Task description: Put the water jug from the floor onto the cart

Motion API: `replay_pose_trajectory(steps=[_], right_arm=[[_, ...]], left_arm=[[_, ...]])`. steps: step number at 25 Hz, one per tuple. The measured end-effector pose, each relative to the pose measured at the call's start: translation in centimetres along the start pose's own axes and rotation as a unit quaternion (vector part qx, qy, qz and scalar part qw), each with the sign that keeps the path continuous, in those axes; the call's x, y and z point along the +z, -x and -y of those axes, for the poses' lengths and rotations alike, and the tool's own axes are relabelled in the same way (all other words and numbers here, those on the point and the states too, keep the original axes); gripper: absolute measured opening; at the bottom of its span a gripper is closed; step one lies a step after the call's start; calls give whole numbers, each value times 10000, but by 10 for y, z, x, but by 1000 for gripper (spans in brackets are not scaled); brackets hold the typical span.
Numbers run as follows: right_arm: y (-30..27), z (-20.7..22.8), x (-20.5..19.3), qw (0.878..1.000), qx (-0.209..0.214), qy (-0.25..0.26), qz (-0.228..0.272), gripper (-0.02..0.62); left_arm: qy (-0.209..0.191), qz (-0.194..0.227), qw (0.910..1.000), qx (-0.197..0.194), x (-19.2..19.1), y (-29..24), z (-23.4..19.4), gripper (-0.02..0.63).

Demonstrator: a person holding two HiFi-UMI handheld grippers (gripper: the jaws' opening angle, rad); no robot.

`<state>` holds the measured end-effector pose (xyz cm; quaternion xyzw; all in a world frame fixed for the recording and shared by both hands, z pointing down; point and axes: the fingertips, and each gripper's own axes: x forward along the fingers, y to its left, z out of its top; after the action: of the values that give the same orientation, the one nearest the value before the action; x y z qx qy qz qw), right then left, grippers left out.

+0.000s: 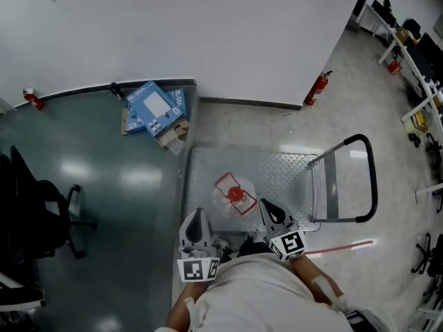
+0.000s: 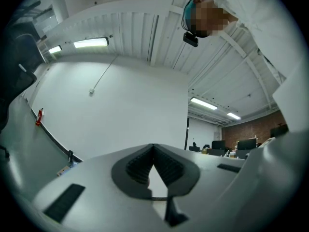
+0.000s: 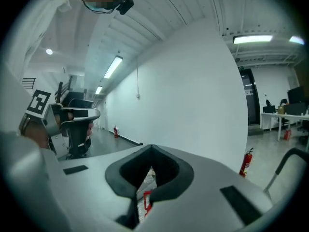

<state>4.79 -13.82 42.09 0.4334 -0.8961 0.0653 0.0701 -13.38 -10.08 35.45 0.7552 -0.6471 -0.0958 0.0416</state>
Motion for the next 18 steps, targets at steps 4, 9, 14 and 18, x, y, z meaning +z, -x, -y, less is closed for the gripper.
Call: replay_pose_trajectory(steps=[4,9,14,18], right_arm=[[5,-3,4,9999,-3,-14,118,12],[4,0,18,9996,-39,71,280,12],[3,-1,20,9995,-7,115,282,12],[4,-7,19,9996,65,130,261,12]], left_arm=[[-34,53,10000,-55,3,-4,1,3],[-35,67,9999,-95,3,-4,5,3],[-8,-17,9999,-142,0,-3,6,3],[-21,-10,9999,-143,1,2,8,3]])
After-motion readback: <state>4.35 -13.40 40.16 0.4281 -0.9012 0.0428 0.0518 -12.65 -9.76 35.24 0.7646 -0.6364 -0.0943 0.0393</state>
